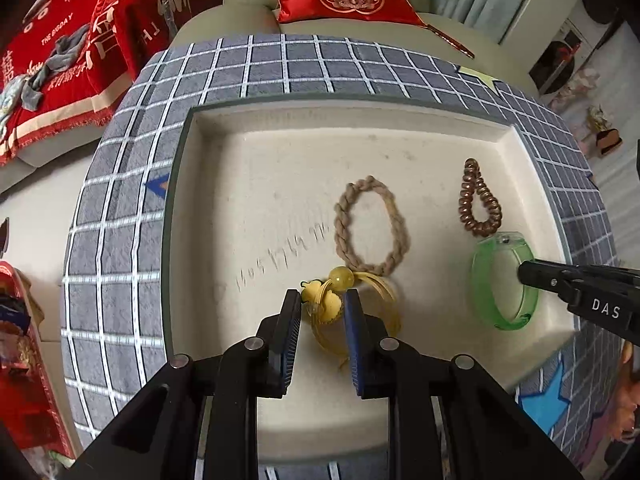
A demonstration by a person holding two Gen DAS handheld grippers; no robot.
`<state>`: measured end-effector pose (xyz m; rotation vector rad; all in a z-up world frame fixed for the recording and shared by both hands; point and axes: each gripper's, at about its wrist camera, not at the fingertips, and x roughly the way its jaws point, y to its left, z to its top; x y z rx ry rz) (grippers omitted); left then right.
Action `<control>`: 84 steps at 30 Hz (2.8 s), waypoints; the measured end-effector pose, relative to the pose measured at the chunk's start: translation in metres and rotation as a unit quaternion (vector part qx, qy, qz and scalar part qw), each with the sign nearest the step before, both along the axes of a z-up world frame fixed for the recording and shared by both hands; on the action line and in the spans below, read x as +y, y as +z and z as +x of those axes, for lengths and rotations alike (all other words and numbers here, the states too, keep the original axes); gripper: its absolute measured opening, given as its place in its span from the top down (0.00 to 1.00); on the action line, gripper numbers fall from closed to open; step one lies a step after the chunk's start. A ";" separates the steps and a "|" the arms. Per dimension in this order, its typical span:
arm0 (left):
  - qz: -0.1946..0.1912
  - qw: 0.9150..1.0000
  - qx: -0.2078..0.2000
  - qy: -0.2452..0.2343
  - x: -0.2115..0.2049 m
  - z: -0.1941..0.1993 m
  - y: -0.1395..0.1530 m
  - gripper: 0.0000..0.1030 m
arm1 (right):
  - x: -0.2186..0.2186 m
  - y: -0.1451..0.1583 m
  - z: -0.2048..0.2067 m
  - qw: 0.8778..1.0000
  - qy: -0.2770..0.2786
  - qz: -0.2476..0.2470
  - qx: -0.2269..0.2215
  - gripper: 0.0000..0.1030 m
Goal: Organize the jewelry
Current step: 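Place the yellow hair tie in the tray with the left tool while the right tool places the bangle, then move both tools back over the remaining jewelry beside the blue star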
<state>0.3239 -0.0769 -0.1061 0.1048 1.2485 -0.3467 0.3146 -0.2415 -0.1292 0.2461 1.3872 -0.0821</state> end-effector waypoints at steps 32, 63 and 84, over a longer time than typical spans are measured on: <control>0.037 0.997 -0.056 0.025 -0.005 0.009 0.018 0.63 | -0.007 0.034 0.018 0.996 -0.017 0.049 -0.074 0.42; 0.071 0.997 -0.043 0.008 0.050 -0.134 0.039 0.00 | -0.019 0.067 -0.151 0.987 -0.078 0.090 -0.106 0.15; 0.057 0.998 0.023 -0.032 0.053 -0.177 0.000 0.00 | 0.017 0.003 -0.228 0.999 -0.022 0.015 0.038 0.15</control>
